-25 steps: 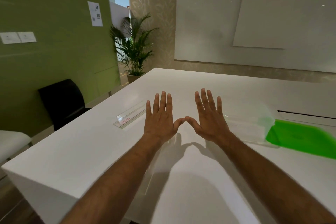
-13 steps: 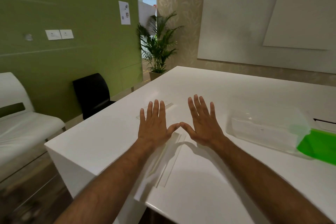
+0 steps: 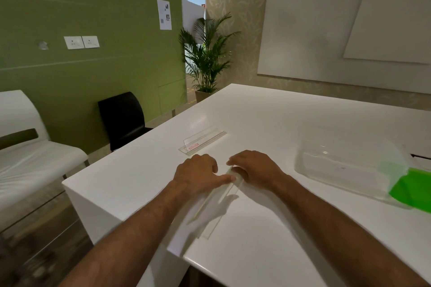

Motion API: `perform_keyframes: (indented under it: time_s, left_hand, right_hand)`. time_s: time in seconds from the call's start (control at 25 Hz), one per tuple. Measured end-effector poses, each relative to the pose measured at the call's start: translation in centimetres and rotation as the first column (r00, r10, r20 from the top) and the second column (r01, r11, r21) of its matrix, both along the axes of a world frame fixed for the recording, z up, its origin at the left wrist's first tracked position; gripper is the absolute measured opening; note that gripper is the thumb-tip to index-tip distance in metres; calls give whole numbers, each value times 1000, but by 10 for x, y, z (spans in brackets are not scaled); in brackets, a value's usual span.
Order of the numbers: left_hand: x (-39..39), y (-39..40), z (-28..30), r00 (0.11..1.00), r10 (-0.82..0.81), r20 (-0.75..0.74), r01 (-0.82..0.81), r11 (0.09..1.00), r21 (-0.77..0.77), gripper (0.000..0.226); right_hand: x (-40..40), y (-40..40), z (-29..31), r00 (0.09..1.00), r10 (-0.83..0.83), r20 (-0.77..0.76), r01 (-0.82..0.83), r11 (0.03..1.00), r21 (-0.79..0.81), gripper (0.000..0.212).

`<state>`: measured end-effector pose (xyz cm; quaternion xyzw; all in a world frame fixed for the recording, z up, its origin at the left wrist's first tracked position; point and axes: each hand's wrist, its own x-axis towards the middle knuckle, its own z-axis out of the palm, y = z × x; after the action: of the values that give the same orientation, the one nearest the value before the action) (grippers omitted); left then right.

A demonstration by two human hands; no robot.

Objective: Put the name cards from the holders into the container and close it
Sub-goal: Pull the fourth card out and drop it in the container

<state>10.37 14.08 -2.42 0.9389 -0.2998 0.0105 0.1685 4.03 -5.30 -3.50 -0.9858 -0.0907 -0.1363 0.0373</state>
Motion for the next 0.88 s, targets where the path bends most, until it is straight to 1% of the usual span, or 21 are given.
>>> perform_keyframes:
  time_s: [0.12,0.2,0.28,0.36,0.44,0.48,0.56,0.6,0.68,0.72,0.76,0.8,0.84,0.88]
  left_hand:
    - [-1,-2,5,997,-77,32,77,997,1,42]
    - [-1,-6,8,991,-115,65,113,993,31,27]
    - [1,-9,9,985,-140,101,138,990,28,21]
    - [2,-14,10,979,-164,121,164,986,12,20]
    - [3,-20,12,973,-191,126,192,981,4,20]
    - [4,-22,13,972,-201,124,203,979,-3,20]
    - [4,-28,14,971,-205,125,210,977,-26,19]
    - [4,-31,14,971,-203,123,209,977,-39,18]
    - [6,-37,15,975,-202,90,209,975,-70,17]
    - [7,-39,16,977,-208,50,212,973,-92,18]
    - [10,-42,17,977,-215,-7,213,970,-115,18]
    - [13,-44,18,972,-227,-65,217,967,-137,18]
    - [16,-46,18,964,-241,-115,221,962,-157,18]
    - [19,-47,18,954,-251,-161,222,958,-180,16]
  right_hand:
    - [-2,-6,5,1000,-21,7,21,999,-33,28]
    - [-5,-13,5,1000,-29,6,30,998,-57,24]
    - [-8,-19,4,999,-34,24,35,998,-50,21]
    - [-11,-26,3,998,-51,37,51,999,-8,20]
    - [-14,-31,5,997,-76,25,74,993,88,20]
    - [-16,-33,7,996,-91,24,86,981,174,20]
    - [-22,-37,9,991,-125,52,96,917,387,21]
    - [-25,-39,9,986,-152,68,99,865,492,23]
    - [-32,-42,11,975,-214,58,118,721,683,31]
    - [-35,-44,11,974,-222,36,119,644,756,37]
    - [-38,-47,12,979,-203,10,111,576,810,44]
    - [-40,-50,12,986,-164,-14,100,531,842,54]
    - [-43,-52,12,992,-123,-33,92,513,854,63]
    - [-45,-54,11,995,-88,-48,87,517,851,72]
